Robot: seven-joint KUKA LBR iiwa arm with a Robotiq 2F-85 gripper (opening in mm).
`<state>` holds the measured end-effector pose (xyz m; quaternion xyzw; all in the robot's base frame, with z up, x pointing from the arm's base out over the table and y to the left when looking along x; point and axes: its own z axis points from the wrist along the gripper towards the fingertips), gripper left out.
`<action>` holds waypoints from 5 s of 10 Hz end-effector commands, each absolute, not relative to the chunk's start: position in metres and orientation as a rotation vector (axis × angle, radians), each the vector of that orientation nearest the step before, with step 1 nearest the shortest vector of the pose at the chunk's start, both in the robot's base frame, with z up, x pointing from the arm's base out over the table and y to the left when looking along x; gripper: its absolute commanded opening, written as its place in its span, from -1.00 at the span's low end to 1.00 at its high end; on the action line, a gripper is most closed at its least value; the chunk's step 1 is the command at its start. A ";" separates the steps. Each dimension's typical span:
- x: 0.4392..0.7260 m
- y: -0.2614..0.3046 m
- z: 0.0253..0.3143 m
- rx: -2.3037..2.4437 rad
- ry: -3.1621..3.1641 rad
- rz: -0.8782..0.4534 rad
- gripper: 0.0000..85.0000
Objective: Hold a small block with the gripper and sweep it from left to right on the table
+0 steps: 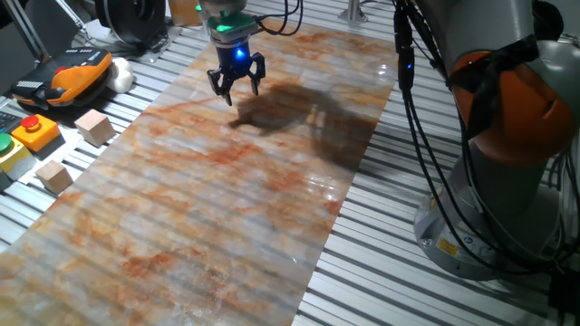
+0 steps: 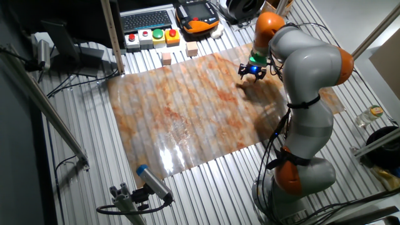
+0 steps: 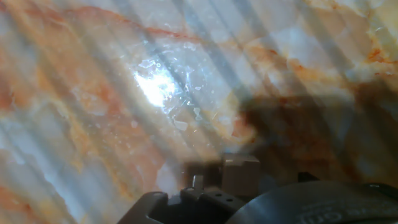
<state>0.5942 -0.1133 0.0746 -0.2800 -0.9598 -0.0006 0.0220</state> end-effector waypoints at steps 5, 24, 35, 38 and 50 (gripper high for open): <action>0.595 -0.113 0.073 -0.831 -2.972 -0.003 0.20; 0.597 -0.108 0.038 -0.829 -3.024 0.058 0.20; 0.597 -0.108 0.038 -0.700 -3.035 0.028 -1.00; 0.597 -0.107 0.038 -0.691 -3.038 0.033 -1.00; 0.593 -0.098 0.036 -0.714 -3.041 0.036 -1.00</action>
